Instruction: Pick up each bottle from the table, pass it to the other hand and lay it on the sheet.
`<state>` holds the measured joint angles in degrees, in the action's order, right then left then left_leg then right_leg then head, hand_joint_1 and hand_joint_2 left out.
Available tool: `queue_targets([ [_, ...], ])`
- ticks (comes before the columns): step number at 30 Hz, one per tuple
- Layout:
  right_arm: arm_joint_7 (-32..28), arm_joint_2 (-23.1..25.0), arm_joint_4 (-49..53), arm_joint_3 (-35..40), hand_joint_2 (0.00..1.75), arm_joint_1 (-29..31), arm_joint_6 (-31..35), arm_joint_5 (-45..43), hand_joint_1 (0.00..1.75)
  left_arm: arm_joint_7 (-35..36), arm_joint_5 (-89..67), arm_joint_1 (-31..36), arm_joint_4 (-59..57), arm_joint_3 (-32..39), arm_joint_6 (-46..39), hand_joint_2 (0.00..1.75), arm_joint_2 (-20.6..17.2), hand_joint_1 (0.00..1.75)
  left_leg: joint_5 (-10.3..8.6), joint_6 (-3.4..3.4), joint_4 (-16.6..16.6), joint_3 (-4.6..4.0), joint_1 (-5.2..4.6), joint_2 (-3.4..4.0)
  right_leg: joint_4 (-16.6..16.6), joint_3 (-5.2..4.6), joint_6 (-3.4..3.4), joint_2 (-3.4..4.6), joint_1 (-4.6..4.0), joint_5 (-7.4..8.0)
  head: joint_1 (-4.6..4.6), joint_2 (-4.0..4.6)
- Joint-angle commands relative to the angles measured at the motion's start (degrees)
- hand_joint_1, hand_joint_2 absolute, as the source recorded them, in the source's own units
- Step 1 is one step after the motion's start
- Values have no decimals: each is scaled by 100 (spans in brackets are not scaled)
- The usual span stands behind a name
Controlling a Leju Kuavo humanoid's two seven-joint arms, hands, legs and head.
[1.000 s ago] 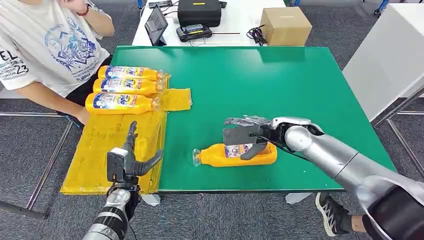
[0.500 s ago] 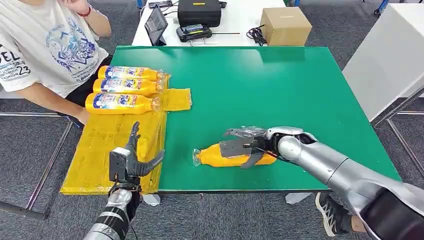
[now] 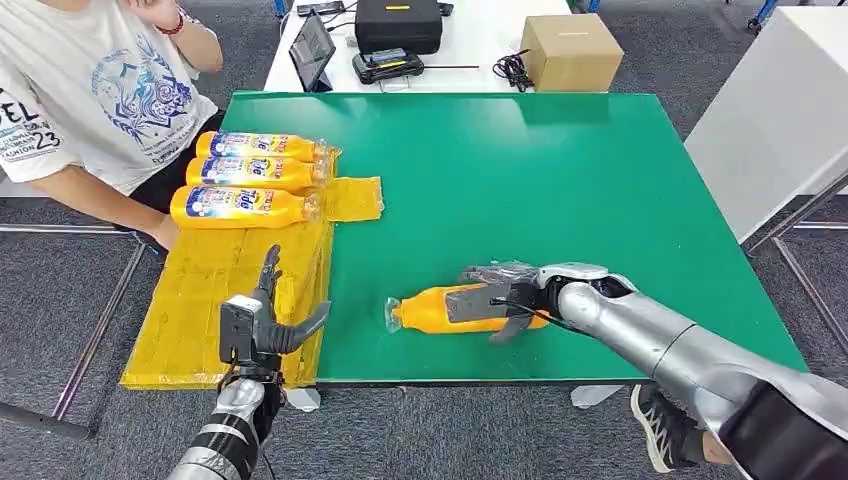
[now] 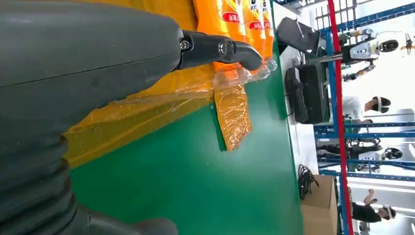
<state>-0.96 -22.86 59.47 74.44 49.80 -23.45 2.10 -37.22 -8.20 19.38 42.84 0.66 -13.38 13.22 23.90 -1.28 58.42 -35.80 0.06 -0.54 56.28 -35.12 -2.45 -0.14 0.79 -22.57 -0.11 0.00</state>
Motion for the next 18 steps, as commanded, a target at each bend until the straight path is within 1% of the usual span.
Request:
queue_targets([
  [1,71,179,-543,147,175,-54,118,227,0,79,45,189,-341,-84,59,175,-56,0,13,9,-8,39,3,7,-8,38,13,3,-5,-12,0,0],
  [4,-14,262,-740,60,175,-213,147,472,0,84,42,212,-375,-93,43,175,-44,0,5,5,-5,17,4,0,-7,19,7,-2,-5,-4,0,0],
  [9,-37,249,-786,34,175,-220,66,522,0,105,36,209,-391,-97,33,175,-46,0,10,8,-7,29,4,4,-7,30,11,0,-5,-9,0,0],
  [10,-45,247,-766,22,175,-218,46,528,0,106,36,211,-405,-96,34,175,-51,0,4,5,-4,14,2,1,-4,15,7,-1,-2,-5,0,0],
  [11,4,256,-750,28,175,-198,66,609,0,93,58,215,-410,-74,32,175,-46,0,9,8,-4,26,3,2,-4,26,10,-1,-4,-9,0,0],
  [12,27,301,-782,4,175,-196,65,653,0,78,47,214,-404,-82,40,175,-52,0,6,6,-3,16,1,3,-2,15,8,1,-1,-6,0,0],
  [13,61,335,-820,-19,175,-210,91,693,0,84,59,211,-393,-71,49,175,-47,0,10,8,-4,28,2,8,-2,26,12,5,-3,-9,0,0],
  [15,71,374,-892,-61,175,-290,98,777,0,98,48,189,-364,-77,54,175,-43,0,3,4,-3,10,0,5,-2,9,5,3,-1,-2,-2,0],
  [16,35,419,-973,-74,175,-348,101,877,0,115,44,186,-359,-79,54,175,-38,0,10,8,-3,25,3,8,-3,24,11,5,-4,-8,0,0],
  [18,20,458,-1050,-94,175,-400,167,988,0,114,49,182,-366,-63,34,175,-39,0,11,9,-3,26,4,8,-3,25,11,5,-5,-9,2,0],
])
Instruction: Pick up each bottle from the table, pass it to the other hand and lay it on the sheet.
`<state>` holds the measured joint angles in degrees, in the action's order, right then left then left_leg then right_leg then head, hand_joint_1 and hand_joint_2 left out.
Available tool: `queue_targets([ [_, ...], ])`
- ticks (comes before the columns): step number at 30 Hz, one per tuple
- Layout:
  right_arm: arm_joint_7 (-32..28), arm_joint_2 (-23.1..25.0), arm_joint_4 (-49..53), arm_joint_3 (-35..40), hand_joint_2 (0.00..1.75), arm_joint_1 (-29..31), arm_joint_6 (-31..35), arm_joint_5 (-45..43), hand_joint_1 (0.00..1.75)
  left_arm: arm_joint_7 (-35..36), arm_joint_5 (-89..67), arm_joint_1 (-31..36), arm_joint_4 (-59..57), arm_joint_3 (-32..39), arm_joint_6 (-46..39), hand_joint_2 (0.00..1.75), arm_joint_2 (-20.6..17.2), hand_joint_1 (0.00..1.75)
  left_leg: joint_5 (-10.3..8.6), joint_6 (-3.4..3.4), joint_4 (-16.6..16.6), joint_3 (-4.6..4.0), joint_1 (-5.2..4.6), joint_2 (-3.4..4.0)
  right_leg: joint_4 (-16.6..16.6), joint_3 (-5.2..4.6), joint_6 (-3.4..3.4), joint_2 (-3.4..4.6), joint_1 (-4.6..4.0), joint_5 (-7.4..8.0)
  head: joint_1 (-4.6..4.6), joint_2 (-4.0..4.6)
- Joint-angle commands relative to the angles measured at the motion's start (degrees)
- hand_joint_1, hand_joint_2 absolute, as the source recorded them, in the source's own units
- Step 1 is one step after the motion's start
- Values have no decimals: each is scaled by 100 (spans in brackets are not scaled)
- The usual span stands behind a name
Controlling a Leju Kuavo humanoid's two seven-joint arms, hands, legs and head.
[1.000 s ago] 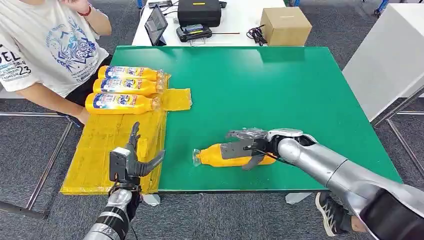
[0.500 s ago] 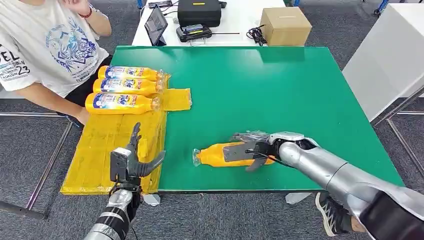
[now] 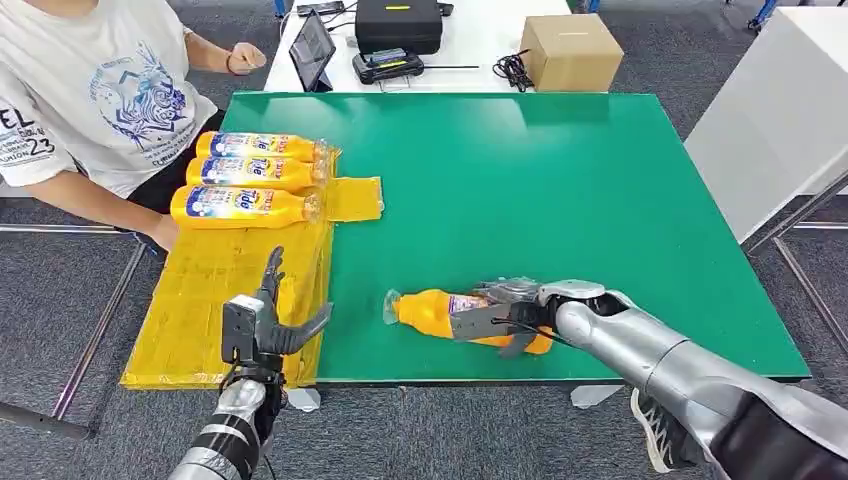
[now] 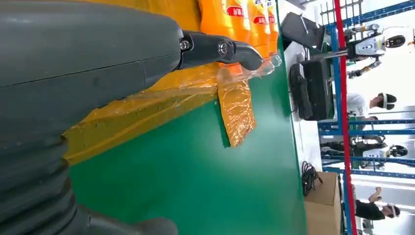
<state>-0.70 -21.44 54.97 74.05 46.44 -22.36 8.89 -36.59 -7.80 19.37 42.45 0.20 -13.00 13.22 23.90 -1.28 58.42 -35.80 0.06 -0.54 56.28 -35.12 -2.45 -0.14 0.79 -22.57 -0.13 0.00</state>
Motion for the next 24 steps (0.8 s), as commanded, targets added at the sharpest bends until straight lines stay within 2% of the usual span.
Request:
queue_targets([
  [1,0,334,-629,-73,175,-71,102,364,0,53,9,176,-327,-6,-12,175,-46,0,9,8,-6,26,3,6,-6,25,10,3,-4,-7,0,0],
  [12,-13,354,-646,-118,175,-52,128,404,0,50,22,169,-314,15,-13,175,-52,0,3,5,-4,17,2,10,-4,11,7,5,-2,-1,2,0],
  [13,-12,379,-666,-161,175,-87,166,414,7,50,22,160,-304,22,-16,175,-54,0,7,9,-5,28,4,15,-6,22,11,8,-5,-3,2,0],
  [14,-13,380,-668,-169,175,-90,173,415,26,49,19,160,-303,20,-15,175,-55,0,4,5,-4,20,2,12,-4,14,4,7,-3,1,2,0],
  [15,-13,375,-672,-168,175,-100,174,416,77,49,19,157,-304,18,-13,175,-51,0,3,4,-4,17,3,11,-4,11,3,6,-3,3,2,0],
  [17,-39,394,-677,-252,175,-148,265,444,150,42,20,144,-282,24,3,175,-50,0,5,6,-4,23,3,11,-4,16,4,5,-4,0,2,0],
  [18,-48,409,-680,-307,175,-175,314,467,155,44,11,139,-274,25,-3,175,-48,0,8,7,-6,30,4,13,-6,23,7,7,-5,-1,2,0],
  [24,-48,409,-680,-307,175,-175,314,467,155,44,11,139,-274,25,-3,175,-48,0,5,6,-7,30,3,11,-6,22,6,6,-4,-1,2,0],
])
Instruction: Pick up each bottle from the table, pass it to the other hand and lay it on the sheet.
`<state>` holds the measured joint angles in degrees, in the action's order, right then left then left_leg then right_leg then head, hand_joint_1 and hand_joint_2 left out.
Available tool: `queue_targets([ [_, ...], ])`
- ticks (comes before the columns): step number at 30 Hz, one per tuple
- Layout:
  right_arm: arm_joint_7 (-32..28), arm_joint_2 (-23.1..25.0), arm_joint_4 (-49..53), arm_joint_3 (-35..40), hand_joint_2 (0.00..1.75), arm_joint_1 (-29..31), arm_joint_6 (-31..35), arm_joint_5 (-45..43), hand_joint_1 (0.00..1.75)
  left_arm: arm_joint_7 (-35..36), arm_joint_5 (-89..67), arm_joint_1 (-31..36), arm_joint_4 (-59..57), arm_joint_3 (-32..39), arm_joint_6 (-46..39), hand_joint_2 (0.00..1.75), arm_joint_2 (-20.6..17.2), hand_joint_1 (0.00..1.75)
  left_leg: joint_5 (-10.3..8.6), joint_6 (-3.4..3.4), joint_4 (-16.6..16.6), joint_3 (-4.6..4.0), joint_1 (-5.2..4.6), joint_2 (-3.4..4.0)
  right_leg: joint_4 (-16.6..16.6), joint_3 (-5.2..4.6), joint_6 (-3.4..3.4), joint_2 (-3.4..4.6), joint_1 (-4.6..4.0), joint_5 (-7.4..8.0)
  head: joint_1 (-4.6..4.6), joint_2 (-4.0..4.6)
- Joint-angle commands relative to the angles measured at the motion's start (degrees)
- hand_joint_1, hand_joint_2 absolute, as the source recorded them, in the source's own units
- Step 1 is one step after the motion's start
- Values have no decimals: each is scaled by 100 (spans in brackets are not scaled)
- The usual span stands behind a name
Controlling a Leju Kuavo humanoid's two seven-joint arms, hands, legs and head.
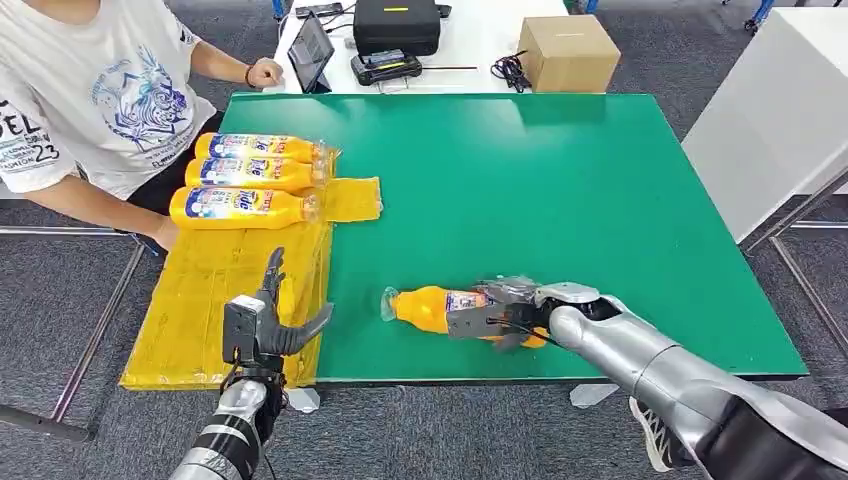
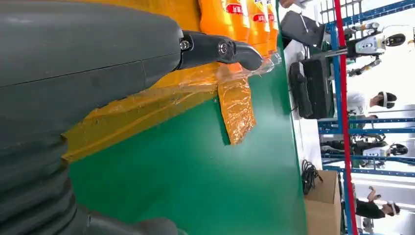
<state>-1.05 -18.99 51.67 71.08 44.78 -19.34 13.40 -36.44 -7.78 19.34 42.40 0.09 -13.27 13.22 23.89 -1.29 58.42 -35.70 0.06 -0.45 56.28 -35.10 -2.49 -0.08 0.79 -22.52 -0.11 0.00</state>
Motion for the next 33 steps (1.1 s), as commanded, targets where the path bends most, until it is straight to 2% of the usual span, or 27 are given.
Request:
queue_targets([
  [1,-13,174,-351,-27,175,-21,22,19,166,28,9,138,-267,36,33,175,-50,0,5,5,-5,15,2,-2,-4,16,8,-3,-3,-6,0,0],
  [3,-68,241,-334,-333,175,-184,347,89,175,34,-8,104,-228,51,20,175,-45,0,5,4,-6,17,4,0,-6,19,8,-1,-5,-6,2,0],
  [7,-65,465,-105,-1160,175,-716,1183,475,175,60,-15,-39,-8,147,15,175,-48,0,10,7,-13,33,8,2,-15,37,12,1,-9,-10,0,0],
  [10,-11,560,240,-1716,175,-1071,1568,773,175,88,-45,-134,143,209,34,175,-52,0,11,6,-6,22,6,8,-7,25,11,7,-7,-10,0,0],
  [12,-56,689,653,-2370,175,-1504,1982,942,175,106,-79,-203,262,257,45,175,-44,0,13,8,-5,21,7,11,-5,24,12,9,-8,-10,-2,0],
  [15,-296,1198,1595,-3582,175,-2478,2832,1569,175,151,-108,-396,558,331,100,175,-1,0,13,9,-11,25,9,2,-10,31,14,3,-10,-13,2,0],
  [16,-462,1498,2051,-4043,175,-2896,3305,1976,175,203,-88,-506,726,354,155,175,32,0,11,8,-11,16,10,7,-10,20,12,9,-11,-9,0,0],
  [19,-913,2079,2895,-4838,175,-3596,4192,2364,175,439,114,-681,1068,333,427,175,98,0,14,9,-5,2,13,10,-1,6,12,12,-14,-11,2,0],
  [20,-1129,2263,3068,-5086,175,-3773,4394,2214,175,534,241,-709,1159,313,555,175,121,0,23,14,-4,15,12,4,4,18,16,5,-14,-24,0,0],
  [21,-1304,2337,3205,-5211,175,-3889,4573,2326,175,575,325,-744,1274,257,625,175,121,0,13,10,-3,-6,11,-5,5,-2,14,-3,-12,-19,0,0],
  [22,-1606,2510,3336,-5429,175,-4021,4763,1970,175,641,405,-756,1349,199,715,175,124,0,24,14,-2,10,14,-3,7,11,19,-2,-16,-29,-2,0],
  [26,-2253,2773,3493,-5874,175,-4343,5181,1739,175,958,886,-822,1635,-110,1100,175,126,0,23,10,2,2,13,-25,8,13,4,-18,-14,-43,0,0],
  [31,-2553,2839,3094,-6006,175,-4429,5148,1683,175,1224,1438,-922,1846,-599,1574,175,28,0,14,7,-5,-5,2,-18,-2,6,0,-12,-1,-30,0,0],
  [33,-2686,2857,2812,-5981,175,-4427,4942,1586,175,1346,1706,-976,1982,-842,1883,175,-28,0,14,9,-8,-1,4,-22,-5,11,0,-16,-3,-30,0,0],
])
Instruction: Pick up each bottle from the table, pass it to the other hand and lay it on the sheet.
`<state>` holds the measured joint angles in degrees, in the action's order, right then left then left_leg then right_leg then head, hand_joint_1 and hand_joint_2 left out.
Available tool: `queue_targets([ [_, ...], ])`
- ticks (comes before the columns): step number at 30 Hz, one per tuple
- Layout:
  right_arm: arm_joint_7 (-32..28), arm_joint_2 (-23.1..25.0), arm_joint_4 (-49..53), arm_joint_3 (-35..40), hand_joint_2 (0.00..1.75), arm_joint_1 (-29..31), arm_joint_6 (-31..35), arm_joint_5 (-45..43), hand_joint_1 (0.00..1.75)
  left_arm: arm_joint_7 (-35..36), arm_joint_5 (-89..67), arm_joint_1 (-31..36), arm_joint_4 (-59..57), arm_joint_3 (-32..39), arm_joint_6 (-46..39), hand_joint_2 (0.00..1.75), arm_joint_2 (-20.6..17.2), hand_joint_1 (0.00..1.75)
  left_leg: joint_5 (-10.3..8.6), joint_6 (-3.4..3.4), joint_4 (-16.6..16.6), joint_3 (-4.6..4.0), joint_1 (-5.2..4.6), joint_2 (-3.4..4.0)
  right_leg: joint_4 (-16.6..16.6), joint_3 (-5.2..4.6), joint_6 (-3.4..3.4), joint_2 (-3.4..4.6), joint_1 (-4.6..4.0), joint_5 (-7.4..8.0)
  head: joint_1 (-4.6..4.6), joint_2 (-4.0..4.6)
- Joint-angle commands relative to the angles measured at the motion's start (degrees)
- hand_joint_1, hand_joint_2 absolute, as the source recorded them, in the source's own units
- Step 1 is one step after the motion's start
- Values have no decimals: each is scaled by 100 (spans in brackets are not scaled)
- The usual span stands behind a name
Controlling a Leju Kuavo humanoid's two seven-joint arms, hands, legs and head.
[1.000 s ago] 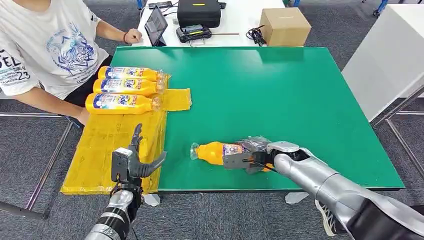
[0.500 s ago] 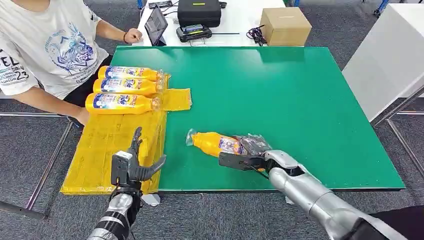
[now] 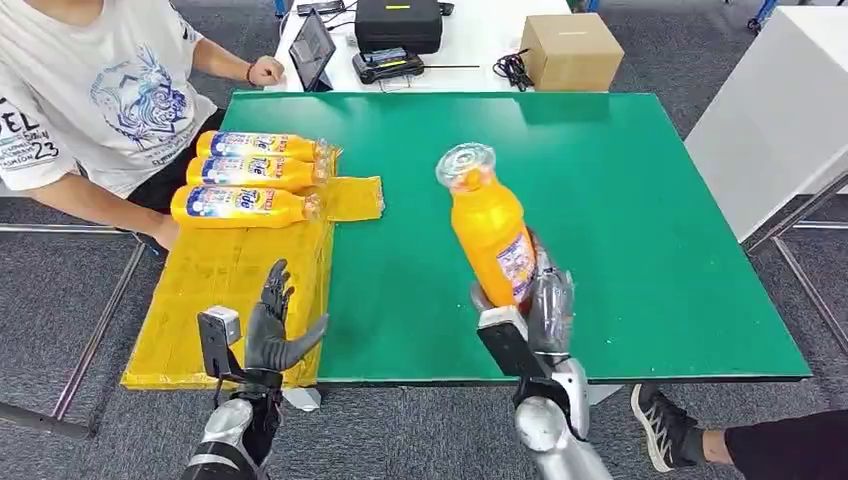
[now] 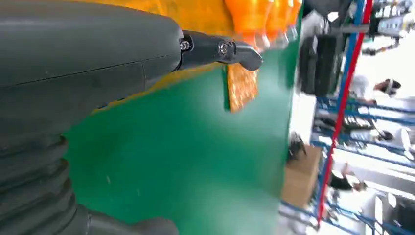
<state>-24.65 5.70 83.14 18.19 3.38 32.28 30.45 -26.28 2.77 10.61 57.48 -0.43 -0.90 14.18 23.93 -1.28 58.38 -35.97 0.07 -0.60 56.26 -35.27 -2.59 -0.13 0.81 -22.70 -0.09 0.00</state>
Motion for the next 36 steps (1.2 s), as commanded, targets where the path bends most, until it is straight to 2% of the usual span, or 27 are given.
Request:
queue_targets([
  [1,-457,446,-527,-664,175,-303,-311,-156,175,403,829,-153,608,-952,847,175,-143,0,7,6,-3,19,3,-2,-3,19,8,-5,-3,-8,0,0],
  [5,-696,634,-1254,-409,175,-281,-497,-135,175,459,922,-287,1001,-1424,999,175,-197,0,16,11,-7,39,8,10,-8,36,14,6,-10,-12,0,0],
  [8,-694,638,-1254,-405,175,-267,-501,-134,175,459,922,-289,999,-1419,999,175,-212,0,5,5,-6,16,4,6,-6,14,6,2,-5,-3,-2,0],
  [23,-692,608,-1219,-411,175,-249,-511,-132,175,463,937,-273,972,-1423,993,175,-234,0,7,8,-7,18,3,7,-5,16,6,5,-3,-5,-2,0],
  [26,-715,688,-1687,-44,175,-148,-750,-6,175,456,907,-260,1058,-1713,1127,175,-270,0,6,7,-7,14,2,9,-4,11,4,7,-2,-2,-2,0],
  [30,-861,984,-2633,513,175,203,-524,217,175,493,882,-187,1021,-2027,1130,175,-231,0,15,12,-8,36,9,26,-7,29,11,22,-10,-6,-2,0],
  [36,-654,1146,-3166,1183,175,598,-418,451,175,681,818,-58,728,-2104,952,175,-246,0,12,12,-8,33,8,24,-5,25,10,20,-9,-4,-2,0],
])
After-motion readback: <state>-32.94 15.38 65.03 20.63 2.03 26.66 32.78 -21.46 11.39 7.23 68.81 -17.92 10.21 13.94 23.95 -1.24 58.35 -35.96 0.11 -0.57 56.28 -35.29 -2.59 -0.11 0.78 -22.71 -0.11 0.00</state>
